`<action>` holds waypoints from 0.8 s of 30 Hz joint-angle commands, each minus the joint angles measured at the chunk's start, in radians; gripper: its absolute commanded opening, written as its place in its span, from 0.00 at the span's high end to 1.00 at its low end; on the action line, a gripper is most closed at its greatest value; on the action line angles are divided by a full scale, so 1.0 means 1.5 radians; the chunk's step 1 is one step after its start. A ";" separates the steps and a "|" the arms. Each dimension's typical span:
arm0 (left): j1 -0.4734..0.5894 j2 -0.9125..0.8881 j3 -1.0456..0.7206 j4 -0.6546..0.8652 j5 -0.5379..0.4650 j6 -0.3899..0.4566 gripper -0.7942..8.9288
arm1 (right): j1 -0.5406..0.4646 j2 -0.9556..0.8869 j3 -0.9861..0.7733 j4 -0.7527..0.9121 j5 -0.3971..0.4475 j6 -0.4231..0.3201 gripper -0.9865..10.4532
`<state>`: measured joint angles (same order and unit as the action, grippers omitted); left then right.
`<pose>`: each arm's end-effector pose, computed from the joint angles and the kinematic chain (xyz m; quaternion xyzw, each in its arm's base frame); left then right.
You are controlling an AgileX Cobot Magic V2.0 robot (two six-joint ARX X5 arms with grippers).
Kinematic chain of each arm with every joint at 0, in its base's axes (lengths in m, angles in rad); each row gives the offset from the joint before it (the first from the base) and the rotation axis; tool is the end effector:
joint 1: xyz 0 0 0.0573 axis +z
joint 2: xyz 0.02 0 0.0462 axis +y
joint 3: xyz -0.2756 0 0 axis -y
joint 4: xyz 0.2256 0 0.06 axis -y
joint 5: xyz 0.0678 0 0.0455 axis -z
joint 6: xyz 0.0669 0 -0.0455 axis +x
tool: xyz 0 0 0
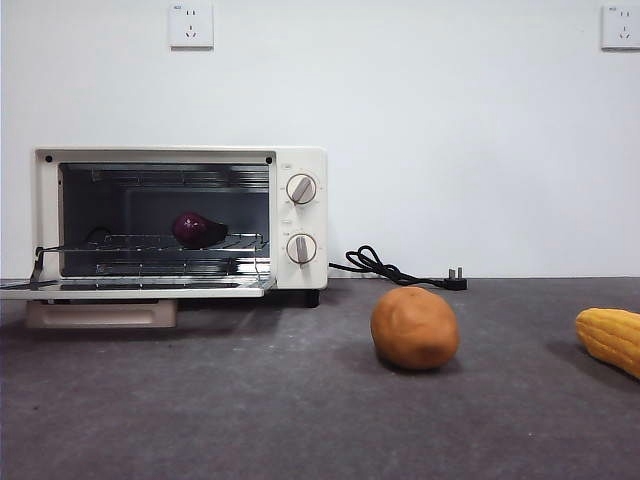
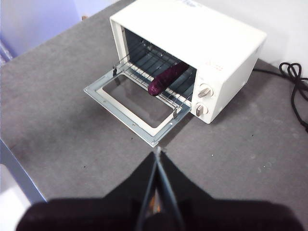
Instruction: Take the eggplant from the table,put the eggplant in the oven
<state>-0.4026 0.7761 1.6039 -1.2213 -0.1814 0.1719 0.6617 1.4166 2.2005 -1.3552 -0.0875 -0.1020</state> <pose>0.0555 -0.0105 0.4521 0.1397 0.1772 -0.1239 0.9663 0.1606 0.1325 0.5049 -0.1252 0.2520 0.3644 0.8877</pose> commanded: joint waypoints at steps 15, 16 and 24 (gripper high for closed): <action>0.060 -0.003 -0.225 0.173 -0.016 -0.028 0.93 | 0.000 -0.033 -0.004 -0.017 -0.071 -0.006 0.92; 0.076 -0.002 -0.246 0.191 0.008 -0.029 0.93 | 0.000 -0.035 -0.004 -0.017 -0.072 -0.006 0.92; 0.316 0.054 -0.396 0.329 0.283 -0.036 0.93 | 0.000 -0.054 -0.006 -0.017 -0.071 -0.005 0.92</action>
<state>0.0174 0.8482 1.0283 -0.7502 0.1818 0.1291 0.6613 1.3434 2.2005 -1.3552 -0.1913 -0.1047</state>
